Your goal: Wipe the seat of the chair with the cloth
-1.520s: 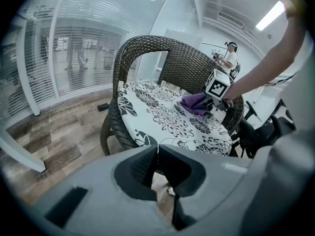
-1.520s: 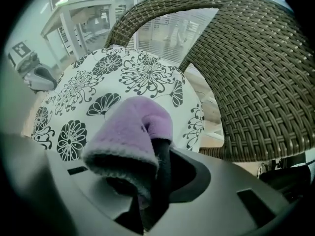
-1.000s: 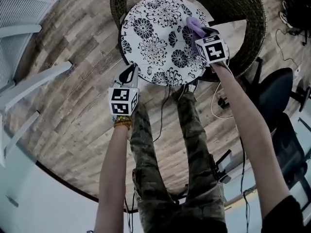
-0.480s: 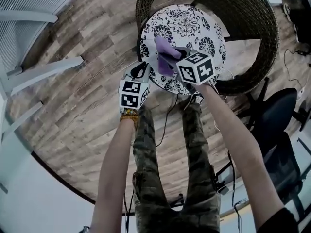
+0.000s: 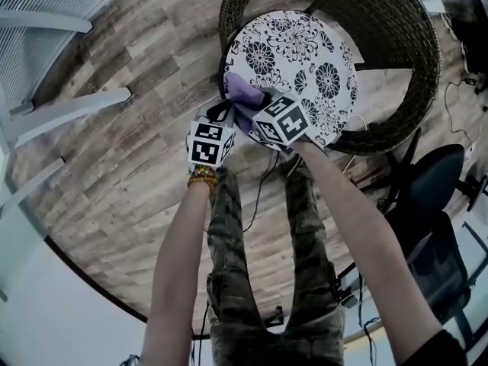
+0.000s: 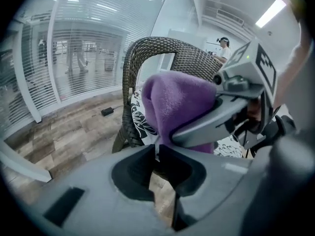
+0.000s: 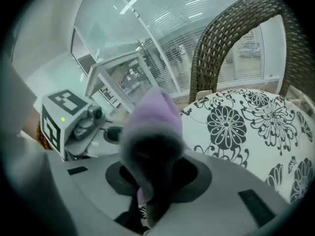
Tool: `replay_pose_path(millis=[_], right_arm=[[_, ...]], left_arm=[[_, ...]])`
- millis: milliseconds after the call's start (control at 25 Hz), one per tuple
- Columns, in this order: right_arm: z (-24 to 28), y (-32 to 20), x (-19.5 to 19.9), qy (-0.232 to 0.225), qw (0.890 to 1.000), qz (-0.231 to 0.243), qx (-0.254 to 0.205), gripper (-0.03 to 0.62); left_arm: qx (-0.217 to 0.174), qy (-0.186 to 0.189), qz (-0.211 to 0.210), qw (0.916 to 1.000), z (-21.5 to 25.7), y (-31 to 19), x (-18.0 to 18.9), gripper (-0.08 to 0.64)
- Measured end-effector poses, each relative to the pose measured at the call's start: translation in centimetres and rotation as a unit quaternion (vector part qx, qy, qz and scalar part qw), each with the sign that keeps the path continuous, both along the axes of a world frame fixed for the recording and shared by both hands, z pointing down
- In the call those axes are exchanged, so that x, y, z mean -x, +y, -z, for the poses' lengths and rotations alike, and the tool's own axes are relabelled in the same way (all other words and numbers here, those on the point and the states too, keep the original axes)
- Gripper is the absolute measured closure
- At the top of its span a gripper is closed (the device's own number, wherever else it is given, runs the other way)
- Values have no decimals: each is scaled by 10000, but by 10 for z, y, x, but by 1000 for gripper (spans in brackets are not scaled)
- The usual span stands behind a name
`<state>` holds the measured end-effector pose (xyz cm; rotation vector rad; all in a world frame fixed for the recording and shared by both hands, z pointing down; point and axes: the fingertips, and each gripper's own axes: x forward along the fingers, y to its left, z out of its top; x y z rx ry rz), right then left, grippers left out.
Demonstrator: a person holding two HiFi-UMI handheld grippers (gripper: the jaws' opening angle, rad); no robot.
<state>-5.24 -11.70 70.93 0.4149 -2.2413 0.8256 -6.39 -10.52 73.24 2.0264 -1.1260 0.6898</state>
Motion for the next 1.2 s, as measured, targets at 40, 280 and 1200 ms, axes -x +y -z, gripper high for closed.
replay_pose_path(millis=[40, 280, 1200], right_arm=[[-5, 0, -4, 142, 9999, -14, -55, 497], [-14, 2, 3, 534, 9976, 267, -360, 518], [-26, -19, -19, 671, 9964, 386, -339, 518]], left_arm=[[0, 36, 33, 10000, 0, 0, 0, 532], [32, 78, 59, 9999, 0, -1, 3, 534], [-385, 16, 243, 9990, 22, -20, -1, 538]])
